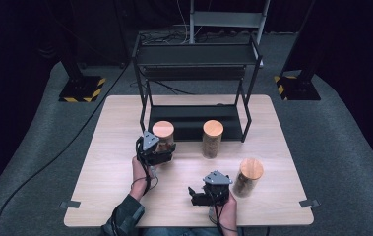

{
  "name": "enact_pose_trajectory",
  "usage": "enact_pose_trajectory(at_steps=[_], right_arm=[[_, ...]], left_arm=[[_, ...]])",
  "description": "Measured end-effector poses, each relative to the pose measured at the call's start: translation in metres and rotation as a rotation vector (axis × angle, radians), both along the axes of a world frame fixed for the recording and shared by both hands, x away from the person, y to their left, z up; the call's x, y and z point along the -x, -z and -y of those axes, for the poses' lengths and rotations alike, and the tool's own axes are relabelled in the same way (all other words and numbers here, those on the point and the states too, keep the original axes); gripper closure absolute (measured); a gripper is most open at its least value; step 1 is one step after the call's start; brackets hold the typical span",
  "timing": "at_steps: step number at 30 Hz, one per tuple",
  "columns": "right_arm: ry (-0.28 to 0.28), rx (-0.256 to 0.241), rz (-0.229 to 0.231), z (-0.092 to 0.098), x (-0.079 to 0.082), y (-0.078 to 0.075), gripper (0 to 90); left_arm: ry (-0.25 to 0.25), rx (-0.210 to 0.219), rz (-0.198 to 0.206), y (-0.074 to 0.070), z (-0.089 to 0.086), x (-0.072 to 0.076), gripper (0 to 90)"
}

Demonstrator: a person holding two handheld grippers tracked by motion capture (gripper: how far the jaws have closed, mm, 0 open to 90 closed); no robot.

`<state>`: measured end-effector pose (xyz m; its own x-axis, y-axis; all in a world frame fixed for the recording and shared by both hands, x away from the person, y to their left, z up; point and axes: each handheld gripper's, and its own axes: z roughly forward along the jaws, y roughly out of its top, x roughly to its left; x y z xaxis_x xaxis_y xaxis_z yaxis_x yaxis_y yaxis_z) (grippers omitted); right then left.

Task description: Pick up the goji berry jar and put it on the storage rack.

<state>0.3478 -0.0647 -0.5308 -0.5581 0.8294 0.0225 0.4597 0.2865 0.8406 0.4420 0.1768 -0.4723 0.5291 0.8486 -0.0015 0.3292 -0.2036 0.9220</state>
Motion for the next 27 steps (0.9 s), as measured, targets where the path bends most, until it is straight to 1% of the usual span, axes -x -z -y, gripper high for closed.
enact_pose_trajectory(at_steps=[6,9,15,18,27], right_arm=[[0.001,-0.006,0.006,0.0,0.001,0.0,0.8],[-0.002,-0.004,0.003,0.0,0.0,0.0,0.8],[-0.001,-0.006,0.008,0.0,0.001,0.0,0.6],[-0.003,-0.006,0.006,0.0,0.001,0.0,0.6],[-0.005,-0.006,0.009,0.0,0.001,0.0,0.6]], left_arm=[[0.002,-0.004,-0.006,0.001,0.003,-0.003,24.6],[0.0,0.003,-0.001,0.001,0.005,-0.005,24.6],[0.003,-0.003,0.0,-0.001,0.008,-0.009,24.6],[0.001,0.008,-0.002,-0.001,0.009,-0.011,24.7],[-0.001,0.016,-0.008,-0.001,0.009,-0.018,24.6]])
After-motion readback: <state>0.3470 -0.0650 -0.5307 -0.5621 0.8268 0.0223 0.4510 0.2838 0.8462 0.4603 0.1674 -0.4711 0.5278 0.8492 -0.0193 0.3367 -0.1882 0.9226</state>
